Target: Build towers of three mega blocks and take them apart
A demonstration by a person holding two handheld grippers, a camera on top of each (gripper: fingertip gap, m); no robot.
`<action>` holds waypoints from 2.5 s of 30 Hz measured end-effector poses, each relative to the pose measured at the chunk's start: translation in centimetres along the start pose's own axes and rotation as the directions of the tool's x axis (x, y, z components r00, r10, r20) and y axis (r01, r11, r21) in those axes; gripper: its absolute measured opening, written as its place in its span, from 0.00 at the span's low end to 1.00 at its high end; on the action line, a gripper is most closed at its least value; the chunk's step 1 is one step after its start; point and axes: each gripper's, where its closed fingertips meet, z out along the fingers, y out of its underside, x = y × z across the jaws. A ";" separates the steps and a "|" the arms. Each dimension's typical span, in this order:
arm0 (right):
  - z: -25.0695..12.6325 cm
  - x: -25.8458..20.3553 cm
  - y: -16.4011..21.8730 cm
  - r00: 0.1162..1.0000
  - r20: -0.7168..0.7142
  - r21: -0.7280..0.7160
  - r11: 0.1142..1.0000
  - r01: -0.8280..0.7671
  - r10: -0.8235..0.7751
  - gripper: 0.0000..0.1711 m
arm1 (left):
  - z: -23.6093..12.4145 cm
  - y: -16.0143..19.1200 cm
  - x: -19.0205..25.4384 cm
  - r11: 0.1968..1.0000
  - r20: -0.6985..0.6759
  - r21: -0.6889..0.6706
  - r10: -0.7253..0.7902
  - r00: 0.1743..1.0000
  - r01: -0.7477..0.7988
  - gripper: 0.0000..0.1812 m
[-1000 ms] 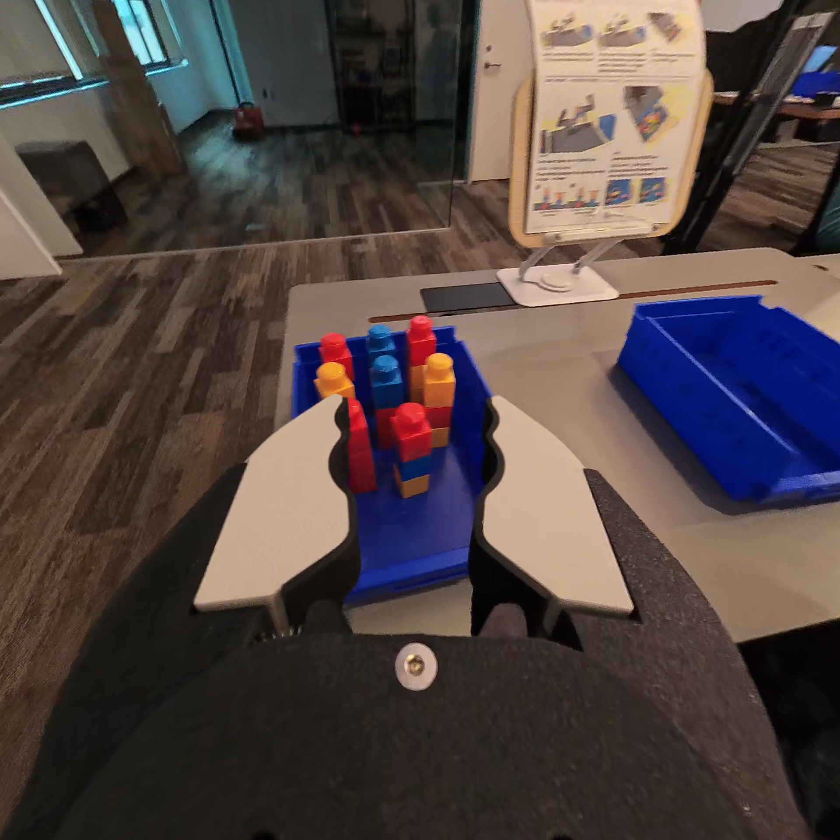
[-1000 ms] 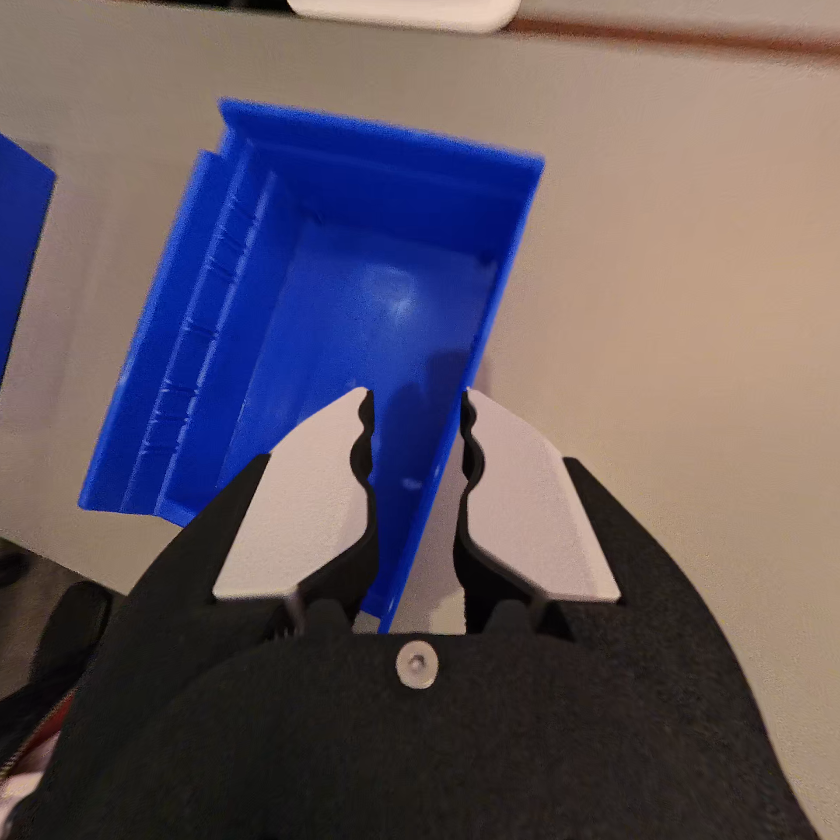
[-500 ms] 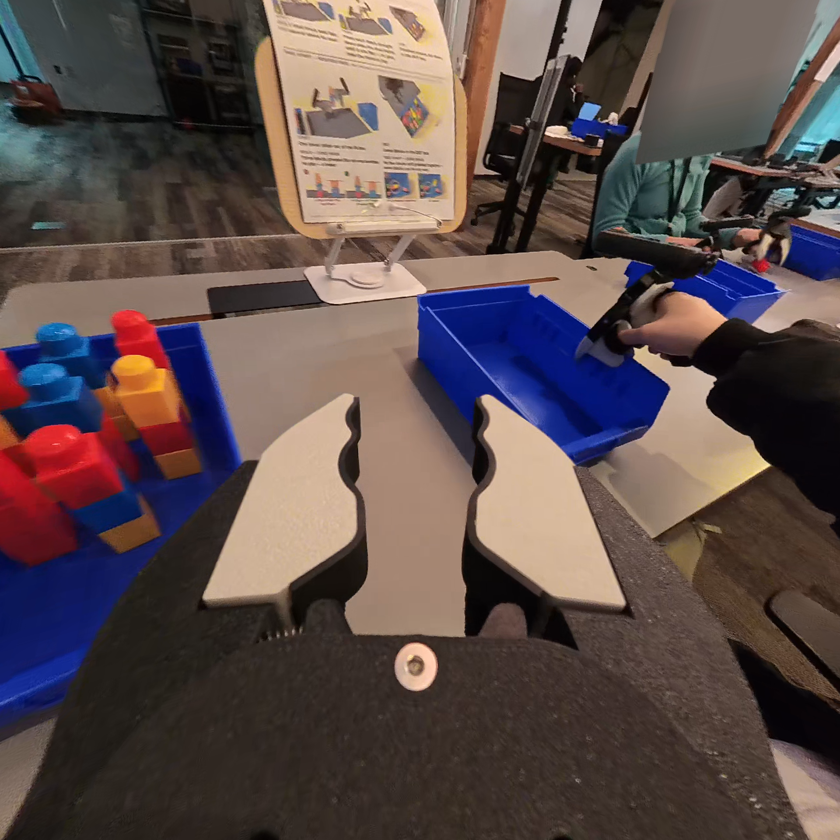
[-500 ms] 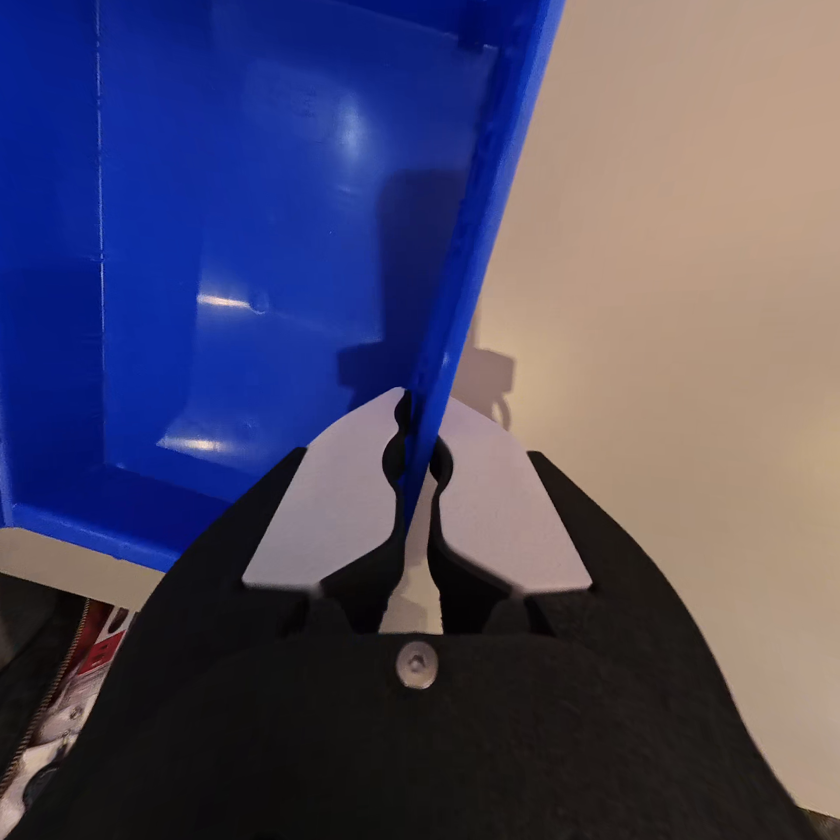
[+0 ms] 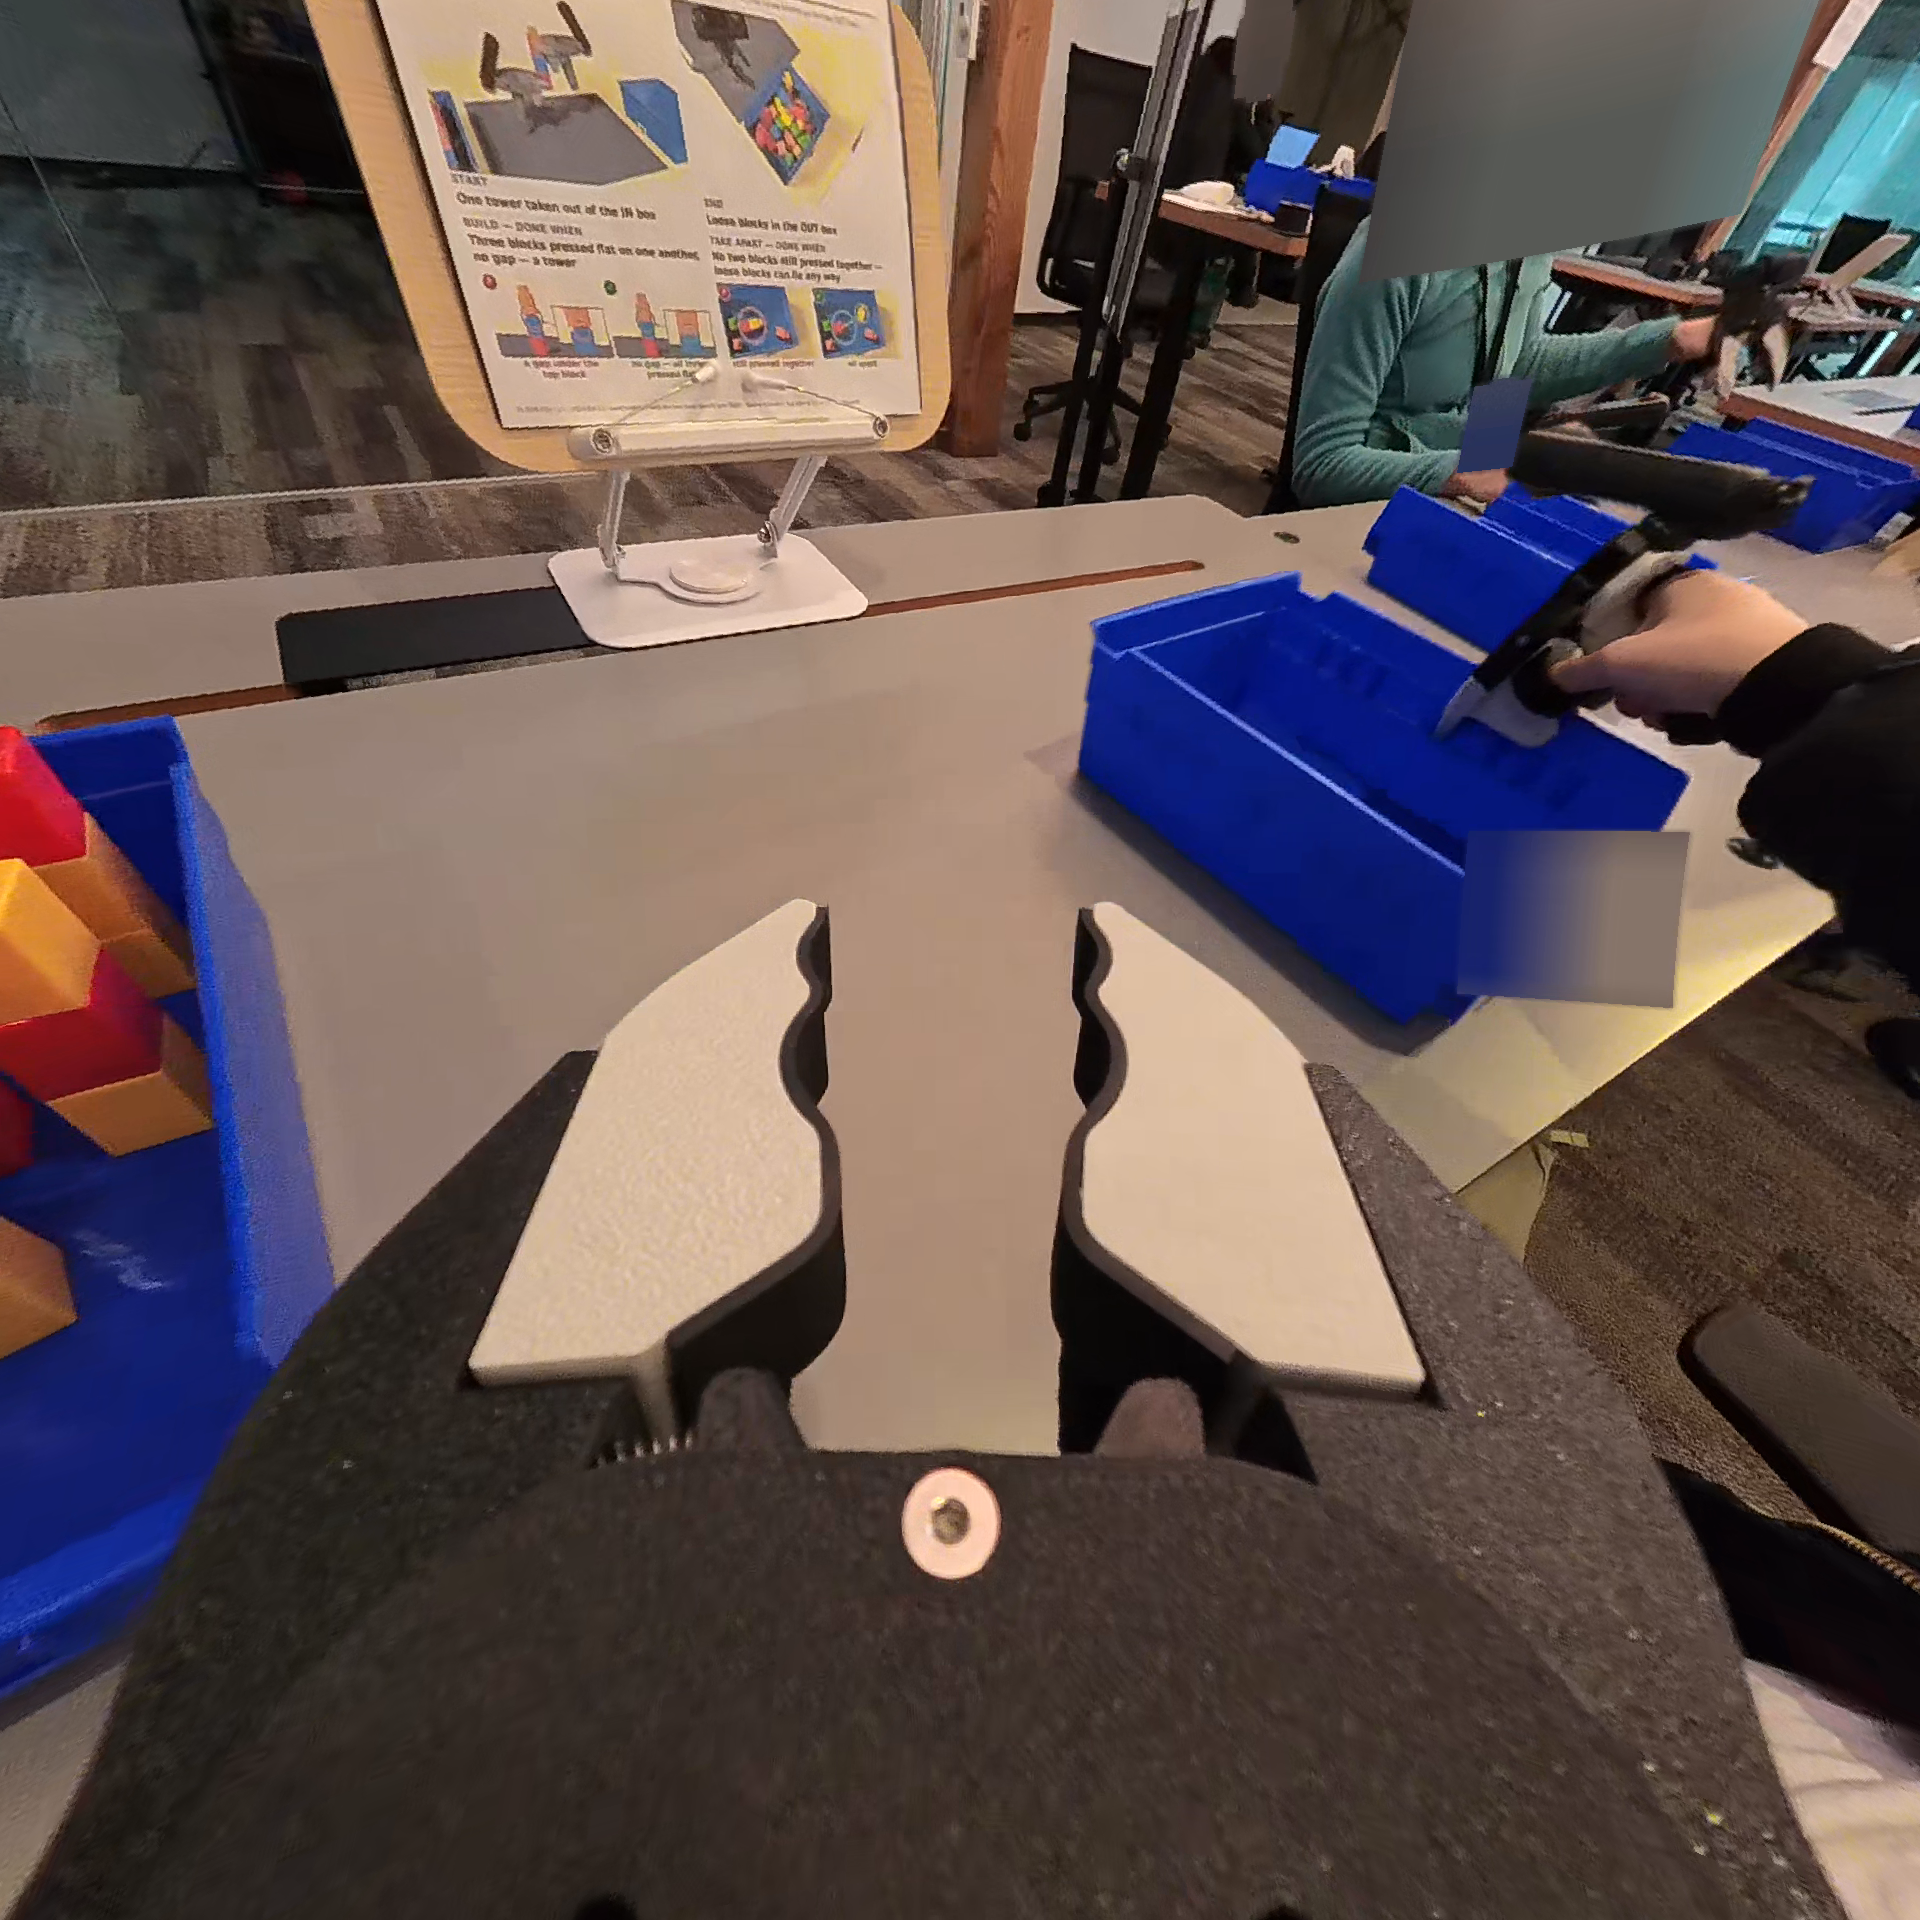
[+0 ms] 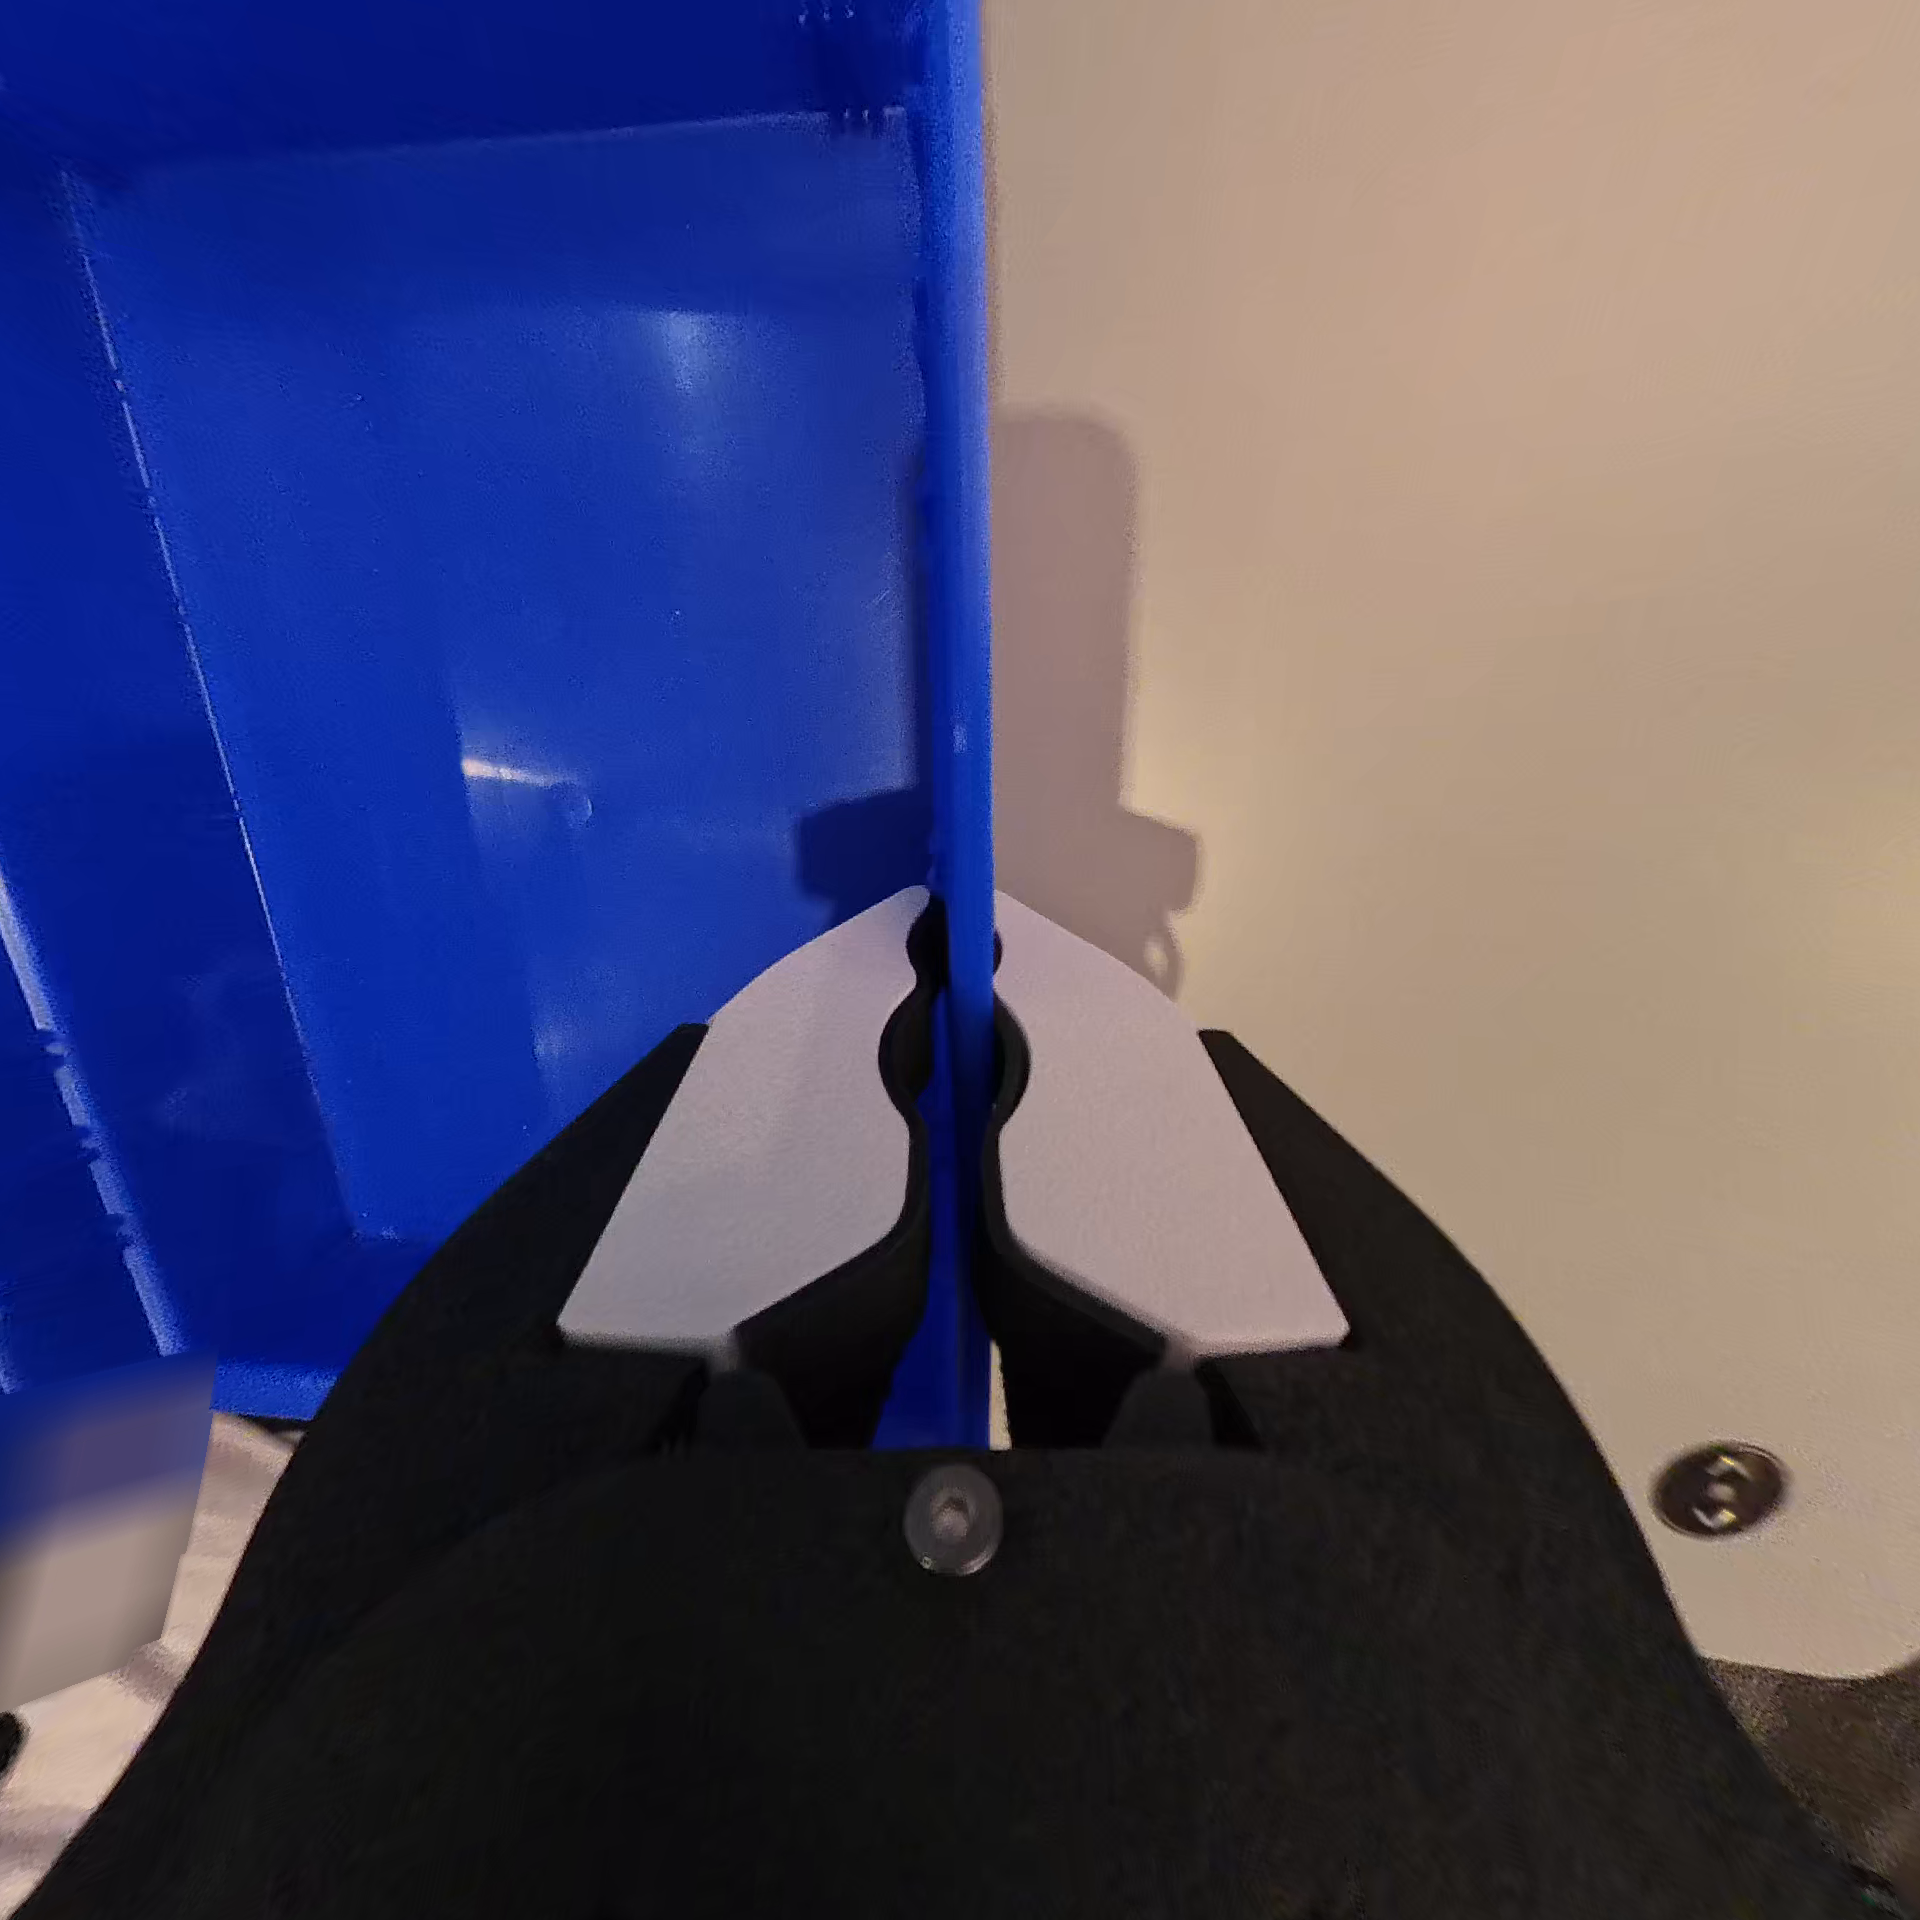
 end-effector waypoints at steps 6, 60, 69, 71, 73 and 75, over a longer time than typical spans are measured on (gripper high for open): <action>-1.4 9.1 1.5 0.996 -0.033 0.018 0.996 -0.085 0.085 0.02 | 0.7 -0.3 0.9 1.000 0.027 -0.009 0.028 0.999 -0.027 0.25; -17.3 7.4 -8.9 0.933 -0.313 0.683 0.640 0.351 -0.178 0.30 | 0.5 -1.5 -8.9 0.988 0.142 0.138 0.050 0.989 -0.070 0.38; -14.6 -5.8 -12.8 0.914 -0.118 0.817 0.485 0.312 -0.389 0.12 | -5.1 -2.3 -15.6 0.966 0.295 0.245 0.005 0.956 -0.081 0.30; -14.5 -9.6 -13.4 0.882 -0.073 0.844 0.442 0.303 -0.465 0.13 | -7.2 -2.4 -17.0 0.957 0.351 0.265 0.021 0.936 -0.121 0.25; -14.1 -13.4 -13.8 0.843 -0.021 0.857 0.425 0.292 -0.538 0.15 | -8.7 -1.7 -18.5 0.962 0.399 0.242 0.022 0.917 -0.128 0.22; -13.3 -16.7 -13.9 0.806 0.020 0.858 0.425 0.290 -0.591 0.17 | -9.7 -0.2 -20.2 0.977 0.449 0.185 0.010 0.893 -0.105 0.29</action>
